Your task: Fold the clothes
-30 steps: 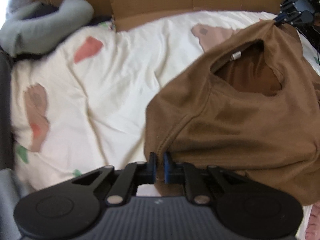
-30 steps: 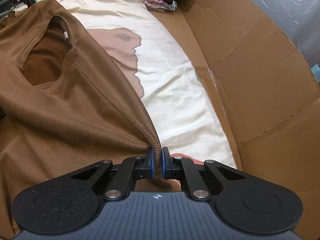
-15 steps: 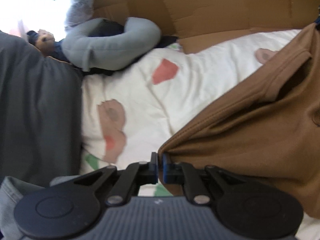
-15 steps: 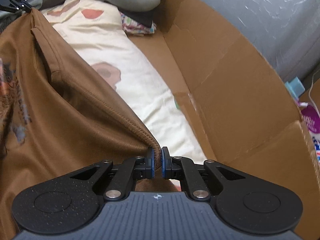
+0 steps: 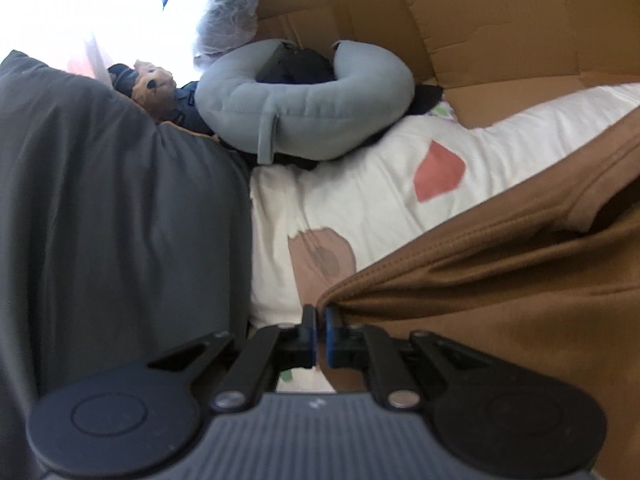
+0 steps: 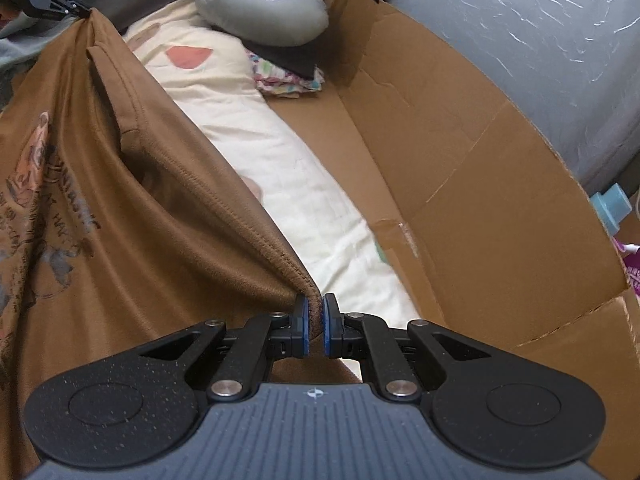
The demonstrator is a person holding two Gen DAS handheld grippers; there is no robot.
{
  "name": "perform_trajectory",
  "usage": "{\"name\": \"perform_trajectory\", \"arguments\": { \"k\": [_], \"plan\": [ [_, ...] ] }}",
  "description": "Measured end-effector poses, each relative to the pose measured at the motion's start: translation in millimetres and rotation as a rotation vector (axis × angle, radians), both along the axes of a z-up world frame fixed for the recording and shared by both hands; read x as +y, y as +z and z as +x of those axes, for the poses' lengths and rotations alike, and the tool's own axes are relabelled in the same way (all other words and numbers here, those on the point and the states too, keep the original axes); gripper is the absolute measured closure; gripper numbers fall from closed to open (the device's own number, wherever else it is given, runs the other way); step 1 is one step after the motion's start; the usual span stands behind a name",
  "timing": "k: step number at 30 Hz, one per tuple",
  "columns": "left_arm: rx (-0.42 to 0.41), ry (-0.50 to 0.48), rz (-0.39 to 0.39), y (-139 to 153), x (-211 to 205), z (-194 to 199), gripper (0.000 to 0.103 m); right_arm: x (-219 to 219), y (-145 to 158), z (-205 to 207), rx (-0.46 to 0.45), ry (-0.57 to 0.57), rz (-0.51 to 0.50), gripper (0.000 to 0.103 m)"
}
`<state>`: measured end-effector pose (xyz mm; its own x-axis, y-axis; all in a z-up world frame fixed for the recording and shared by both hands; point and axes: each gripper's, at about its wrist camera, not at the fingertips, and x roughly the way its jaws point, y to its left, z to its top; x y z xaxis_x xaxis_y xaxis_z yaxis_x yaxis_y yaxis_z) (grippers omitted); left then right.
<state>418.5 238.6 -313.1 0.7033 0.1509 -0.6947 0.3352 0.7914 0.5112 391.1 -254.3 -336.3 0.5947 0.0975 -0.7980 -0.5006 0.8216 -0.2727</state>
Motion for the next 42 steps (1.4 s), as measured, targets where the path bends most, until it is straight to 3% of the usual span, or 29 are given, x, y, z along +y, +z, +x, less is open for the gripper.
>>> {"name": "perform_trajectory", "arguments": {
  "k": [11,16,26,29,34,36,39,42],
  "plan": [
    [0.066,-0.047,-0.063,-37.4,-47.4,41.7,0.098,-27.7,-21.5,48.0,-0.016,-0.200,-0.089,0.099],
    [0.079,-0.050,-0.047,-52.8,-58.6,51.2,0.098,-42.4,-39.5,66.7,0.012,-0.250,-0.103,0.099],
    [0.102,-0.032,-0.034,-65.0,-62.0,58.0,0.098,-41.3,-71.2,88.1,0.047,-0.269,-0.144,0.099],
    [0.105,-0.070,0.001,-67.0,-70.1,57.5,0.098,-44.8,-74.4,92.3,0.051,-0.283,-0.152,0.099],
    [0.097,-0.060,-0.013,-63.7,-71.0,66.3,0.098,-42.9,-72.9,94.0,0.020,-0.273,-0.219,0.099],
    [0.097,-0.043,0.004,-68.4,-71.6,70.7,0.098,-40.0,-75.0,100.5,0.029,-0.285,-0.201,0.099],
    [0.172,0.008,0.029,-89.3,-73.5,81.3,0.098,-40.5,-87.1,109.8,0.078,-0.296,-0.164,0.099],
    [0.163,0.025,0.056,-97.2,-82.4,81.6,0.096,-44.8,-95.0,111.4,0.100,-0.325,-0.111,0.095]
  ]
}}
